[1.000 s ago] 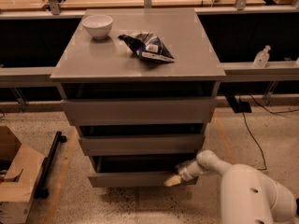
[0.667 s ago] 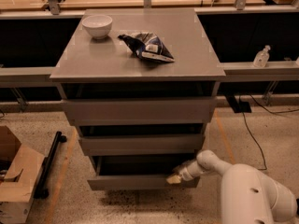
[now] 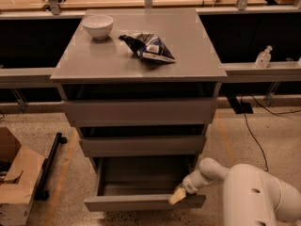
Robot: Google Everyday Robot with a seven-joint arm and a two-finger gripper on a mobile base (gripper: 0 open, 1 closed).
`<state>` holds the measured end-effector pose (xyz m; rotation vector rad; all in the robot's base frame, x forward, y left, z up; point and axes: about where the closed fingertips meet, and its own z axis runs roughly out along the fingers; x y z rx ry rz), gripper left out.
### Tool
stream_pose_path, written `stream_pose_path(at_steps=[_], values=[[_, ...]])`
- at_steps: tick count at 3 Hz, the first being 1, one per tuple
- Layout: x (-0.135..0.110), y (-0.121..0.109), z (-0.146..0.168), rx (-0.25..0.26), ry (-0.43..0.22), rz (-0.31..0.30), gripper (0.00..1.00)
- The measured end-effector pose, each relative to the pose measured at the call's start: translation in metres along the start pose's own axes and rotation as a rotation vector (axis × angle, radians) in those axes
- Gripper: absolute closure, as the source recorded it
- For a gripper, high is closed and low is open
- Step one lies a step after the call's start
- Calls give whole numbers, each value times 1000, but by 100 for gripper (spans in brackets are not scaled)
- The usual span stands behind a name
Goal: Open bottom drawer
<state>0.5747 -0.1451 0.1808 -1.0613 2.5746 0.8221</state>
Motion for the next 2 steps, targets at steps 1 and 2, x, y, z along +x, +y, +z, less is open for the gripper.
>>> stream_pose_path(at_steps=[1,2], values=[[0,0,0,0,0,0,65],[22,12,7,-45,13,76,33]])
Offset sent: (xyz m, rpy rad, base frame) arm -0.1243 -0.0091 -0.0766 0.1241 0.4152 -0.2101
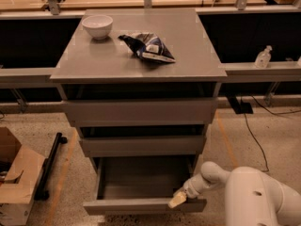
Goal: Open bottom drawer
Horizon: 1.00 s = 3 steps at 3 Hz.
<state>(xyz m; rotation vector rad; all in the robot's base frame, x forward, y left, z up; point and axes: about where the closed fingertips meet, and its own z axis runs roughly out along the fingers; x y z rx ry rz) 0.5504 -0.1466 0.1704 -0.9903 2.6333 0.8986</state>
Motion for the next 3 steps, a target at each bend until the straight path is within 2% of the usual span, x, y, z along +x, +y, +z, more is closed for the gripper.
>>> stream_pose_path(at_steps=[1,2,3], values=[[-1,2,-3,0,0,0,9],[35,26,2,-44,34,118,0],[35,28,2,-48,37,129,0]])
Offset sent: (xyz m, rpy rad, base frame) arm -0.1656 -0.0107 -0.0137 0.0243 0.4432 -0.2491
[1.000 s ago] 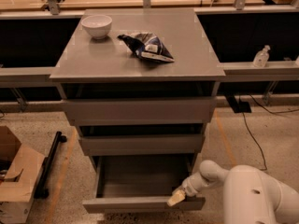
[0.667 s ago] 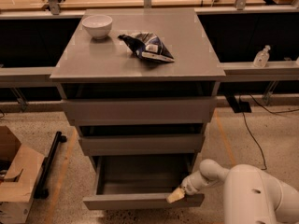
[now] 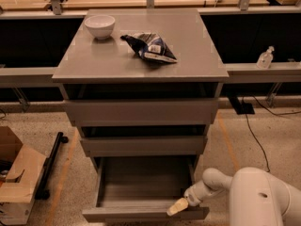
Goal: Open bottom drawer
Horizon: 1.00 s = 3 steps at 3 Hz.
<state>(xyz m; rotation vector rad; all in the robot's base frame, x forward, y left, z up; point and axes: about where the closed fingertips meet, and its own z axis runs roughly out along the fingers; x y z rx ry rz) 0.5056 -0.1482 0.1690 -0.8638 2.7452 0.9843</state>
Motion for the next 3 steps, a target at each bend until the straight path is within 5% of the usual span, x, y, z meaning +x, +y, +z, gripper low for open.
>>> stream_pose_path(at_steps=[2,3], values=[[38,39,-9,-27,57,129,0],[36,49,-21,0,49,115,0]])
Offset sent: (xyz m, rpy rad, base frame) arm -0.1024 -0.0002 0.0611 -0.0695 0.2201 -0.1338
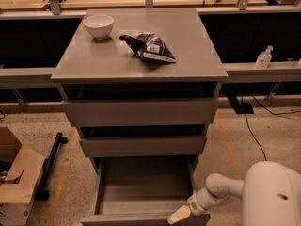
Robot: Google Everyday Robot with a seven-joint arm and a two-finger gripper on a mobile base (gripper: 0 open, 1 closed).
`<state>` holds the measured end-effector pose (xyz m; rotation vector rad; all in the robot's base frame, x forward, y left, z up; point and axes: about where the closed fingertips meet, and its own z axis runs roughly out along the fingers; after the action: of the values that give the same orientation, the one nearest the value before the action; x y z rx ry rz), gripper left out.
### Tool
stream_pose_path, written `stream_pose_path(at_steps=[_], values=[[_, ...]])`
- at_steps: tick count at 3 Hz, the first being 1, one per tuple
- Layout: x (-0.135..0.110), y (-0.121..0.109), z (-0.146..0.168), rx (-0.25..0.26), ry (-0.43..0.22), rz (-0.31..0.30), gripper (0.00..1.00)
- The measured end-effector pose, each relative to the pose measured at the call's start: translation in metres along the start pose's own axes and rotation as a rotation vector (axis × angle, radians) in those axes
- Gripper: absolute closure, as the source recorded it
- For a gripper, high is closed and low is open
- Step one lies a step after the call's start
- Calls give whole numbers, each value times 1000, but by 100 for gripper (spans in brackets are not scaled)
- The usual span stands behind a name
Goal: Open bottom drawer
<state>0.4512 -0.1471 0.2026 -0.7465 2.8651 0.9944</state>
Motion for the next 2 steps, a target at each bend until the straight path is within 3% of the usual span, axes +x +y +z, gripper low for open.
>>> stream_pose_path(at_steps=[1,2], values=[[-20,20,-35,97,-27,-104,0],[-50,33,-72,215,-46,-246,0]])
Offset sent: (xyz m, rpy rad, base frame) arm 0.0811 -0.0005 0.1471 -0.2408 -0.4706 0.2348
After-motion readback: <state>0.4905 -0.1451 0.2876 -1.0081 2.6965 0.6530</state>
